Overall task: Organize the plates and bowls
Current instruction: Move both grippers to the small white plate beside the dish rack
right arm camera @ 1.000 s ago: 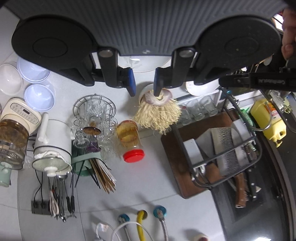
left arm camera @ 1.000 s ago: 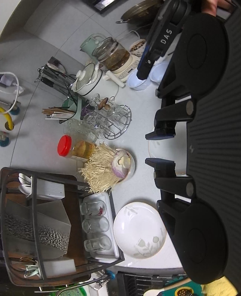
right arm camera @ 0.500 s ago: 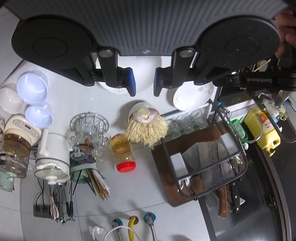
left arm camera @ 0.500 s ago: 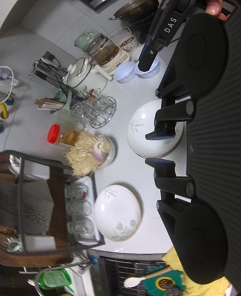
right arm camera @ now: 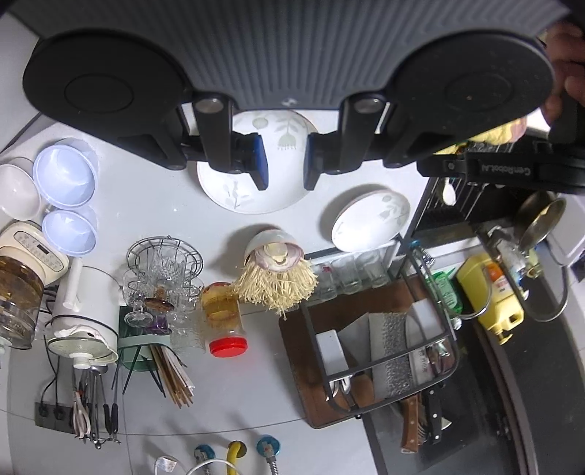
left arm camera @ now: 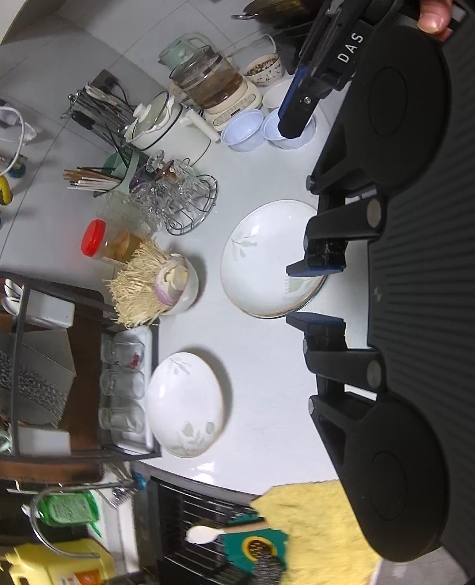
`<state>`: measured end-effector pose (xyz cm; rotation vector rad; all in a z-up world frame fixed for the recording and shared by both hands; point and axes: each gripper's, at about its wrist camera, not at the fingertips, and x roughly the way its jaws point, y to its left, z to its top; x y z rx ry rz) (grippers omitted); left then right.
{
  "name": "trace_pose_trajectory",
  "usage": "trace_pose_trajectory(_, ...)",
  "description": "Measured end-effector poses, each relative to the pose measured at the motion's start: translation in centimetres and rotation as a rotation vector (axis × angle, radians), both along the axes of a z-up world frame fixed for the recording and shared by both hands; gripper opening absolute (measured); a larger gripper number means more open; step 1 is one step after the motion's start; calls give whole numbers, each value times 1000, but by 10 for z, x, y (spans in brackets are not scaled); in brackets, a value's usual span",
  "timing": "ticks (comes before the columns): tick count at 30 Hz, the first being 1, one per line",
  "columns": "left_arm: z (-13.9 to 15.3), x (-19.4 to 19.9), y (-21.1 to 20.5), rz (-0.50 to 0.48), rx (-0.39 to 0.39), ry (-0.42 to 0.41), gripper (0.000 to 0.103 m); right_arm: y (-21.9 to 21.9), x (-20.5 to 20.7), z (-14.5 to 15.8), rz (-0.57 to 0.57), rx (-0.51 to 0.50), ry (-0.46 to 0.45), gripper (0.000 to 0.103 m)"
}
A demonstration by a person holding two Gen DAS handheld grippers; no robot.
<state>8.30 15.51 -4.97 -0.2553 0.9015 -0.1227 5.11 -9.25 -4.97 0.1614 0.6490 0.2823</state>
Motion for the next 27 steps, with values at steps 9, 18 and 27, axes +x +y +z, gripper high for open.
trace_pose_trajectory(9,-7,-31,-30,85,18,20,23,-28,-13,-8,80,16,7,25)
trace_pose_trajectory(18,-20,-40,-29,159,5,61,23,-37,-16,-14,127,37,-1,25)
trace_pose_trajectory(27,-23,-31,-19,184,14,73,39,-37,-7,-21,136,50,17,26)
